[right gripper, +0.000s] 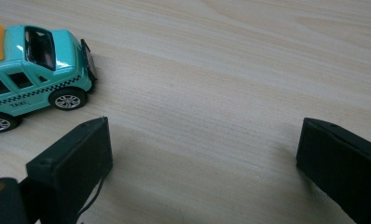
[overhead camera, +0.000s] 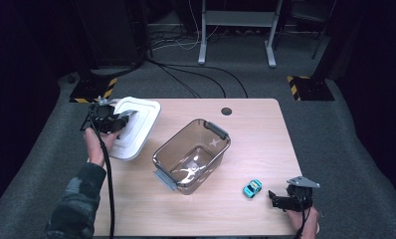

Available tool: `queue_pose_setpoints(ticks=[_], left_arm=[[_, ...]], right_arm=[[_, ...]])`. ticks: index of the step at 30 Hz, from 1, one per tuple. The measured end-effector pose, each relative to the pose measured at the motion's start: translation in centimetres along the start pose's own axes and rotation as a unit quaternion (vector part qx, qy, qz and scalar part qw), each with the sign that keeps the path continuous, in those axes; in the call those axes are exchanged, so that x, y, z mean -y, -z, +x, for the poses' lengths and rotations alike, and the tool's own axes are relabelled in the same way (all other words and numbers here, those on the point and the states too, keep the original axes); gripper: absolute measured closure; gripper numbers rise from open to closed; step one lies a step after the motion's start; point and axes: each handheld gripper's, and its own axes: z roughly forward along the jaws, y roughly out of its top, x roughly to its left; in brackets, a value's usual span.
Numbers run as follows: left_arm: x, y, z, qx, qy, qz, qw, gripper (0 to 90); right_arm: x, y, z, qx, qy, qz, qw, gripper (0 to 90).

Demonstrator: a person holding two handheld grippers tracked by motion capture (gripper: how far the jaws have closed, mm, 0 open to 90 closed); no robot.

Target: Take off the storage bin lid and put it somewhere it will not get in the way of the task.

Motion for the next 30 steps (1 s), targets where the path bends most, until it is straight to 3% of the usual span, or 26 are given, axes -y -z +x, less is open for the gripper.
queue_pose_setpoints(ticks=[8,21,28,30], left_arm=[[2.0,-2.1,1.7,-0.024,0.03,0.02,0.9991,67.1],[5.4,-5.0,3.3,-0.039,0.07,0.051,0.9955,67.1],[6.8,-6.3,3.4,-0.048,0.079,0.063,0.9938,67.1],[7.1,-6.7,3.0,-0.062,0.059,0.067,0.9941,67.1]], right_arm=[[0.0,0.0,0.0,0.0,0.0,0.0,1.0,2.8],[0.0,0.0,0.0,0.001,-0.001,0.0,1.0,2.9],[0.0,0.0,0.0,0.001,0.0,0.0,1.0,3.0],[0.0,0.0,0.0,0.001,0.001,-0.001,1.0,3.0]])
